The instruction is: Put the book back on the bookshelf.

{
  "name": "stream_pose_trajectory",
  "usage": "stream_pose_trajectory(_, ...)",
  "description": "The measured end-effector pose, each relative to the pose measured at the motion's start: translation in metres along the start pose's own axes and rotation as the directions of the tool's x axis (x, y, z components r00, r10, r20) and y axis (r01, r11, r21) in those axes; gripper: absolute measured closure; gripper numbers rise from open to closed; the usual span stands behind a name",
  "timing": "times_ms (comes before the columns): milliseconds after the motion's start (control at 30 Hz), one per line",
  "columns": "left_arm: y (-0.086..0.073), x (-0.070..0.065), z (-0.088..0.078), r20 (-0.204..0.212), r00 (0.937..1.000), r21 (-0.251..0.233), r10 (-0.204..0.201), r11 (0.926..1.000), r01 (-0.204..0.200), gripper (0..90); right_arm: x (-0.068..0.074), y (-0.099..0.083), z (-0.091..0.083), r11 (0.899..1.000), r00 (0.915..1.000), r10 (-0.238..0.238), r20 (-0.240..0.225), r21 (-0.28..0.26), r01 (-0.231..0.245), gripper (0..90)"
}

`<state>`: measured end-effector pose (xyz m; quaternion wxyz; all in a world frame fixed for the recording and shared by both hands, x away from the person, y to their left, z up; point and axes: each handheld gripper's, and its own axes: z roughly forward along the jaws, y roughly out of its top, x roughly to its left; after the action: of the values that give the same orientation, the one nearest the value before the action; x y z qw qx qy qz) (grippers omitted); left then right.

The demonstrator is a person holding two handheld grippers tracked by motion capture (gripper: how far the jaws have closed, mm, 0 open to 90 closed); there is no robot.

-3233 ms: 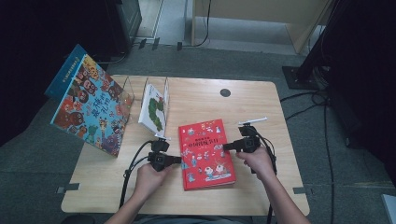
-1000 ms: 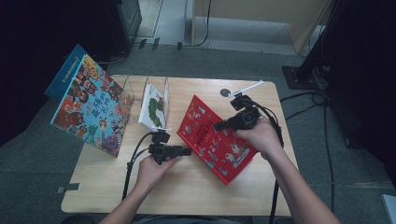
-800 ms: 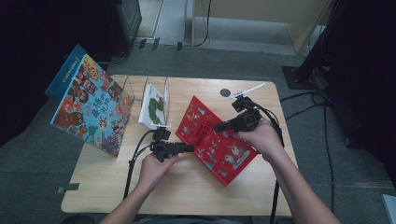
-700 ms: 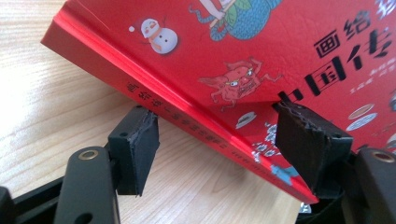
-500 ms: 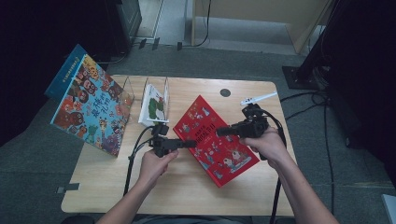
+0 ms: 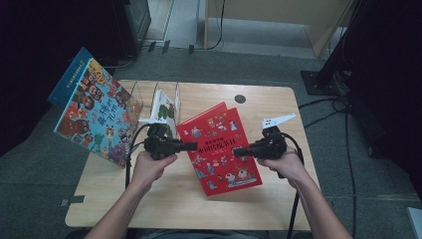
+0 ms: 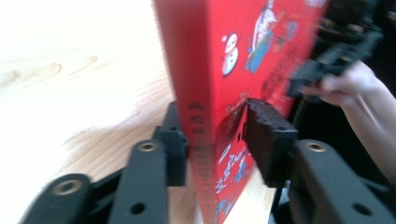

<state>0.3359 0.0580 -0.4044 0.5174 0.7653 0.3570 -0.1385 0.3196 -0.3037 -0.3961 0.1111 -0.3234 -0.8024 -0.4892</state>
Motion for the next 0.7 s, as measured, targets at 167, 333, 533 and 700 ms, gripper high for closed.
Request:
stream_pose_trajectory(167, 0.006, -0.011, -0.008, -0.009, 0.9956, 0.047, 0.093, 0.9946, -0.092, 74.8, -0.013, -0.002, 0.011, 1.000, 0.9998, -0.017, 0.014, -0.006, 0.017, 66.0)
stream_pose_trajectory(333, 0.009, -0.025, -0.010, -0.057, 0.9725, 0.082, 0.226, 0.9718, -0.221, 78.4, -0.014, 0.001, 0.020, 0.996, 0.9925, -0.079, 0.093, -0.041, 0.083, 54.0)
stream_pose_trajectory(533, 0.013, -0.038, -0.012, -0.111, 0.9390, 0.134, 0.326, 0.9410, -0.311, 80.0, -0.014, 0.000, 0.022, 0.990, 0.9792, -0.118, 0.165, -0.052, 0.128, 53.3)
stream_pose_trajectory(700, 0.019, -0.045, -0.012, -0.132, 0.9261, 0.177, 0.354, 0.9276, -0.329, 79.9, -0.015, -0.001, 0.021, 0.987, 0.9725, -0.128, 0.195, -0.073, 0.144, 52.4)
